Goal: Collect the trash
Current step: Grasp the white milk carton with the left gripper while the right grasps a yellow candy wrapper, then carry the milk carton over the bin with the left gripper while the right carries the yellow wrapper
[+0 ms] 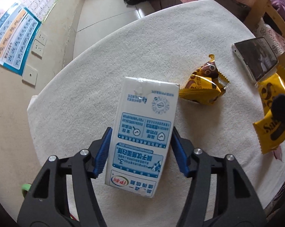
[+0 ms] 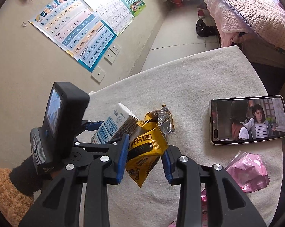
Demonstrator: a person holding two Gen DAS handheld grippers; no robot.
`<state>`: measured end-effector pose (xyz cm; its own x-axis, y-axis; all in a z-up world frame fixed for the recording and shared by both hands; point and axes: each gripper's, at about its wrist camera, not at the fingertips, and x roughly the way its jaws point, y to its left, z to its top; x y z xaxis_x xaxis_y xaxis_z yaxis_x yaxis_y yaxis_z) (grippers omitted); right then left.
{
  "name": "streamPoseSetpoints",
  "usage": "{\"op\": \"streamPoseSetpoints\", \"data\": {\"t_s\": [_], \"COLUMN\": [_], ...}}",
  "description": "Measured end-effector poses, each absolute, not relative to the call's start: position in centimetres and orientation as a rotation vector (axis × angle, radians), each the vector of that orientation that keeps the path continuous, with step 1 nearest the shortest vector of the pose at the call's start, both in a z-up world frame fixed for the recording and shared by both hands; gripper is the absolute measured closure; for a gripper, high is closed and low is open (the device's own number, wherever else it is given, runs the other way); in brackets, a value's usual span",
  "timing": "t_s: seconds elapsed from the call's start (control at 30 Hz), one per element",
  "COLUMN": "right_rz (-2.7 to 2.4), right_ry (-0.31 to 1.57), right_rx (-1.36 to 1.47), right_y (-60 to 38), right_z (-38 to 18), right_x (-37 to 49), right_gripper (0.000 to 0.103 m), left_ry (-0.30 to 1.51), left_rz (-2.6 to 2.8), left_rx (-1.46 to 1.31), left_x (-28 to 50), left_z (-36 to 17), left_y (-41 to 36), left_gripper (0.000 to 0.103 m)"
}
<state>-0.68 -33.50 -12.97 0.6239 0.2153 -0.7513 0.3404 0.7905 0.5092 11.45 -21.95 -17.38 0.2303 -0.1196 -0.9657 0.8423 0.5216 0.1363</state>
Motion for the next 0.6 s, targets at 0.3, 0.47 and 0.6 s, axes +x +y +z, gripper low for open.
{"op": "streamPoseSetpoints", "data": {"t_s": [0.3,0.47,0.6], "right_rz": [0.040,0.083,0.073], "right_ry": [1.092,1.145,1.159], "right_rx": [0.536,0.490,0.497], "right_y": [-29.2,-27.3,-26.7], "right_z": [-15.4,-17.0,-18.0], "right_x": [1.5,1.9,1.8], "right_gripper": [0.070,0.067,0.048], "left_ry": [1.222,1.246,1.239], "left_rz": [-0.583,-0.469,-0.417], "left_rx": [0.463,0.266,0.161], "left_x": [8.1,5.2,3.5], "left_z": [-16.8,-16.4,-16.5], "left_y": [-10.8,-6.2,-5.3], "left_gripper": [0.049,0.048,0.048]}}
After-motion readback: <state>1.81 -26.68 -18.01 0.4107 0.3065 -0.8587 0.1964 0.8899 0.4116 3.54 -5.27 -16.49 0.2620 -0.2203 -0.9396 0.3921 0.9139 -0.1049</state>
